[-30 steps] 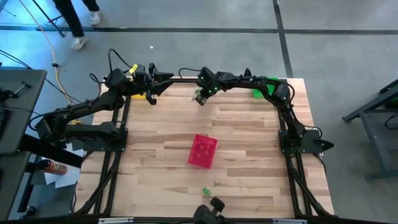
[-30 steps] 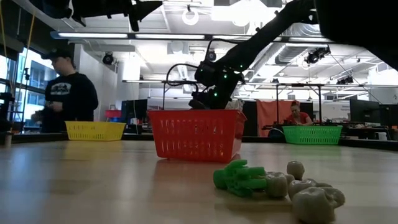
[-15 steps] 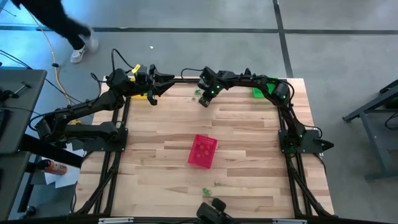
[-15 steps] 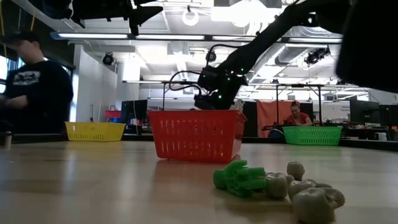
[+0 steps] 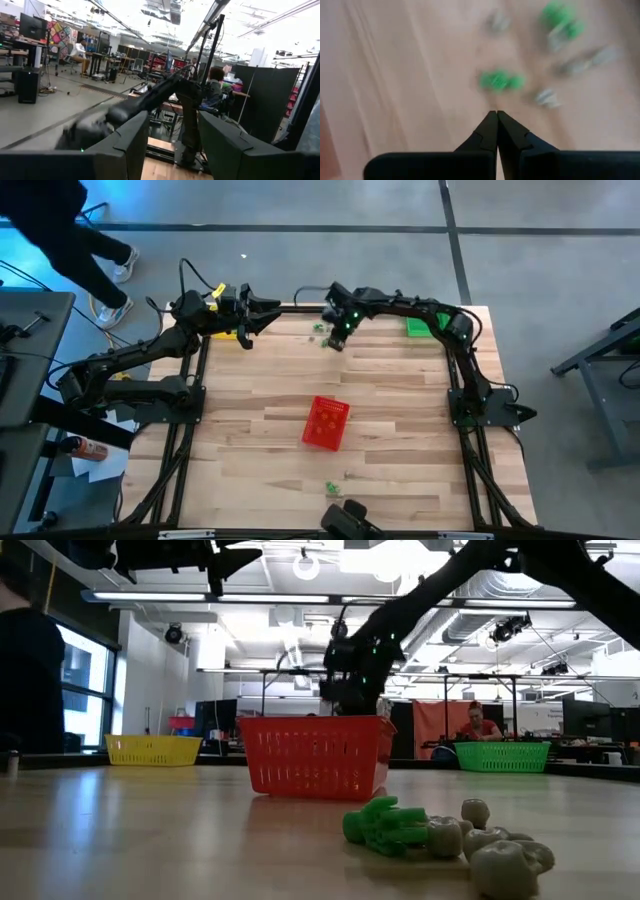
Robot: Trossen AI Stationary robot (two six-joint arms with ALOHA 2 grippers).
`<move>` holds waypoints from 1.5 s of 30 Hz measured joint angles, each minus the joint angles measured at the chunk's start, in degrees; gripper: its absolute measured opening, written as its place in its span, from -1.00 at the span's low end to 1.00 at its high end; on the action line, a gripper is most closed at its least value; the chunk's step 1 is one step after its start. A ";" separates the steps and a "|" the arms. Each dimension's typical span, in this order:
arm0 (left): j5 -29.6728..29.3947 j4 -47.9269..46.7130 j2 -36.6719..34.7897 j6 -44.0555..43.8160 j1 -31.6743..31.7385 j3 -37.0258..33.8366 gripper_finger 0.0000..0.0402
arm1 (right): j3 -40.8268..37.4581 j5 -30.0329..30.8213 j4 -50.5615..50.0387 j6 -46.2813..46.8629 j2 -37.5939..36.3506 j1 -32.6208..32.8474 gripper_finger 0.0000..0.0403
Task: Sort Halloween decoration
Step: Put the green skeleton toy into the yellow bin
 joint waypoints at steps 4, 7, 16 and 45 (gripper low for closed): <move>0.01 0.00 0.00 -0.01 0.00 0.00 -0.20 | 4.35 0.35 -0.39 12.48 -0.23 -0.67 -1.00; 0.00 0.01 0.01 -0.03 0.00 0.00 -0.20 | 6.09 -0.58 2.25 25.26 -0.10 -0.55 -1.00; 0.14 0.01 0.02 -6.61 0.00 0.00 -0.20 | 6.12 3.03 6.30 44.57 -0.01 1.72 -0.57; 6.85 7.88 0.00 -12.00 -1.36 -0.04 -0.20 | 10.58 4.91 -2.38 73.45 10.26 2.28 -0.24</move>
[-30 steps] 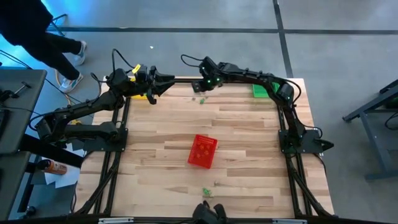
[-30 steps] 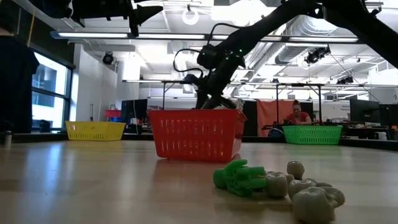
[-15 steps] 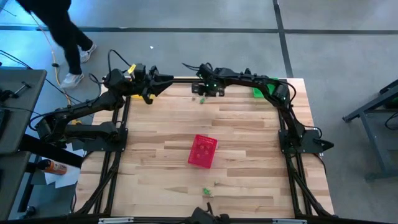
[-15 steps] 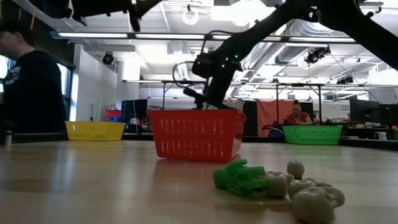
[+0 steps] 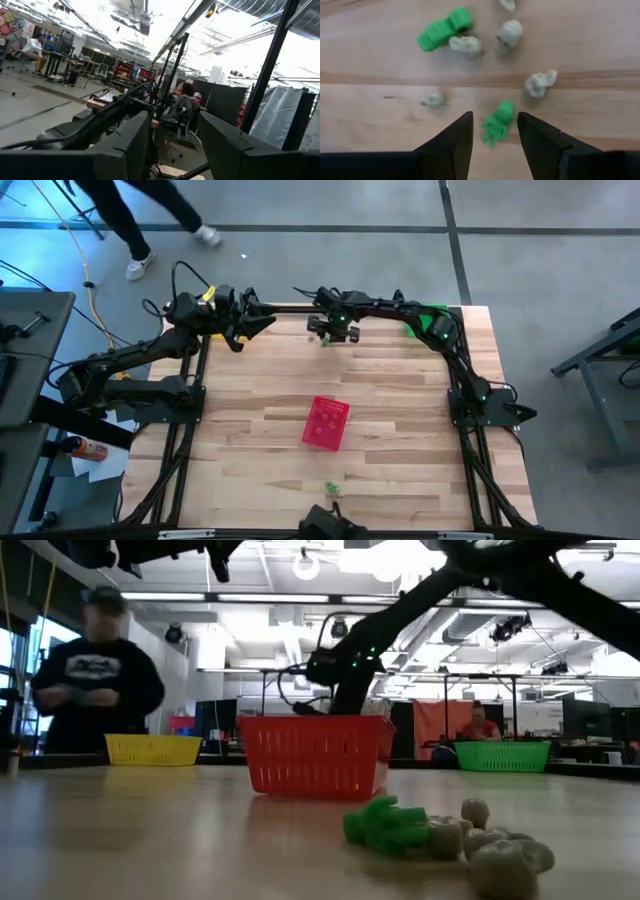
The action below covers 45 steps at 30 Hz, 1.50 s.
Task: Sort Halloween decoration
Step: Put the green skeleton toy into the yellow bin
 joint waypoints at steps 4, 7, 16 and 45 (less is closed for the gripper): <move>-0.02 -0.01 0.00 0.01 -0.04 0.00 -0.20 | 8.13 1.28 -7.06 -1.68 3.93 -0.02 -0.24; -0.04 -0.02 0.00 0.00 -0.17 0.00 -0.20 | 14.18 1.11 -13.09 -4.44 6.93 -0.01 -0.26; -0.04 -0.04 0.00 0.04 -0.24 0.00 -0.20 | 19.28 1.86 -21.06 -7.21 9.42 0.13 -0.55; -0.04 -0.10 0.00 0.12 -0.15 0.00 -0.20 | 19.30 3.97 -22.55 -13.60 9.22 0.17 -0.93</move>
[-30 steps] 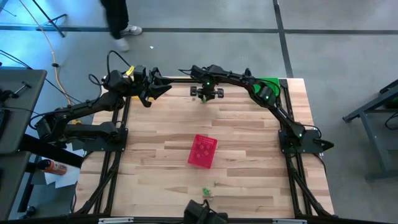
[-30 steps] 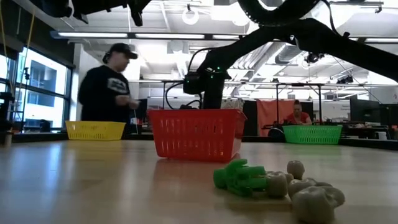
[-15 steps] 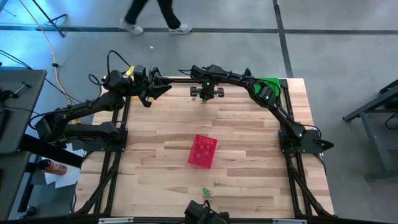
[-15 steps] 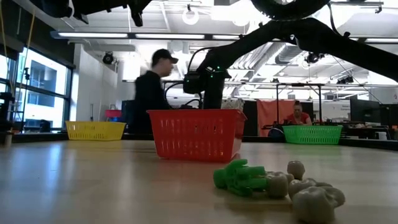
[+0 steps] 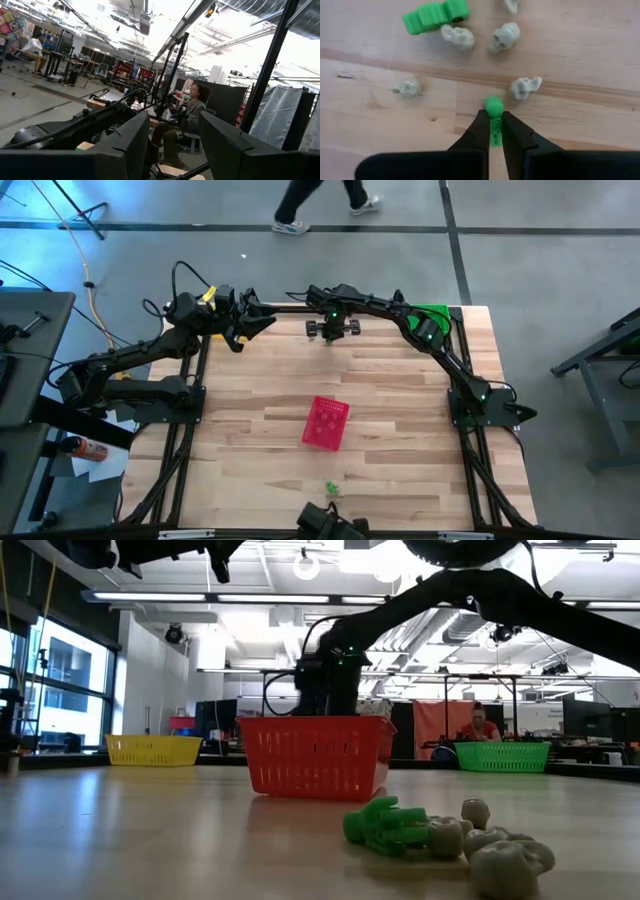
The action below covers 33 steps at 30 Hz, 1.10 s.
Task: Sort Halloween decoration
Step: Put the green skeleton toy into the yellow bin
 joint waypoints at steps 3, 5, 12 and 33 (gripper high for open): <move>0.00 0.00 0.00 -0.01 0.00 0.00 -0.20 | 0.00 0.54 -0.32 -2.36 -0.24 0.00 -0.98; 0.00 0.00 0.00 -0.05 0.00 0.00 -0.20 | 0.94 0.55 -0.54 -4.58 -0.26 0.00 -0.99; 0.00 0.01 0.00 -0.12 0.00 0.02 -0.20 | 8.42 0.33 0.54 -12.11 -0.26 -0.04 -0.99; -0.04 0.01 0.00 -0.14 -0.01 0.02 -0.20 | 6.65 -0.09 -4.59 -28.28 -11.36 0.44 -1.00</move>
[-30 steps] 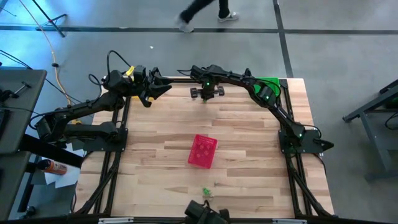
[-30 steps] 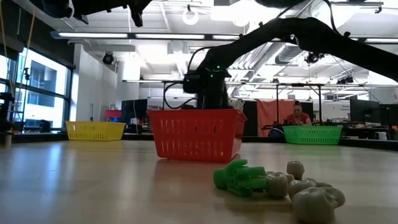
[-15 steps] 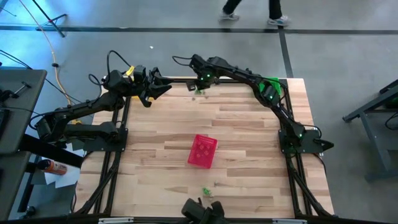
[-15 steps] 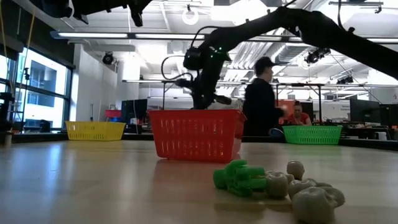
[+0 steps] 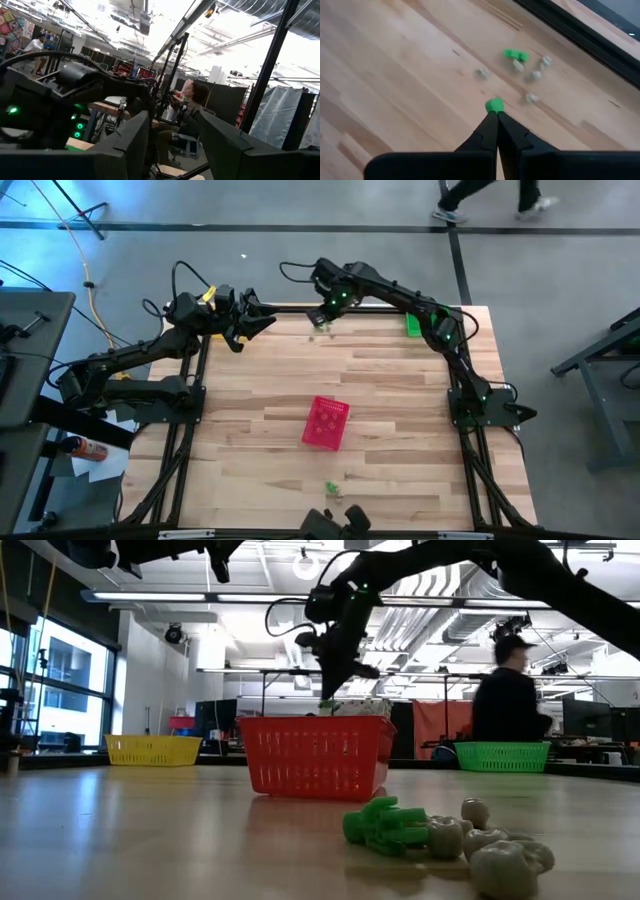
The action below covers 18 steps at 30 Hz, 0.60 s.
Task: Sort Halloween decoration
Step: Put the green skeleton toy into the yellow bin
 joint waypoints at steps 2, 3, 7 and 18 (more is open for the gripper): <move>0.01 0.00 -0.01 0.00 -0.01 0.00 -0.20 | -0.48 0.34 -1.44 -1.83 -0.52 0.26 -1.00; 0.00 -0.02 -0.10 0.00 0.01 0.00 -0.20 | -1.10 0.68 -1.59 -2.38 -0.99 0.48 -1.00; 0.04 0.00 -0.28 0.00 0.01 0.04 -0.20 | -6.79 0.57 -0.68 -3.49 -5.57 1.09 -1.00; -0.09 -0.02 -0.35 0.14 0.00 0.04 -0.20 | -52.28 -5.80 33.59 6.44 -35.89 1.67 -1.00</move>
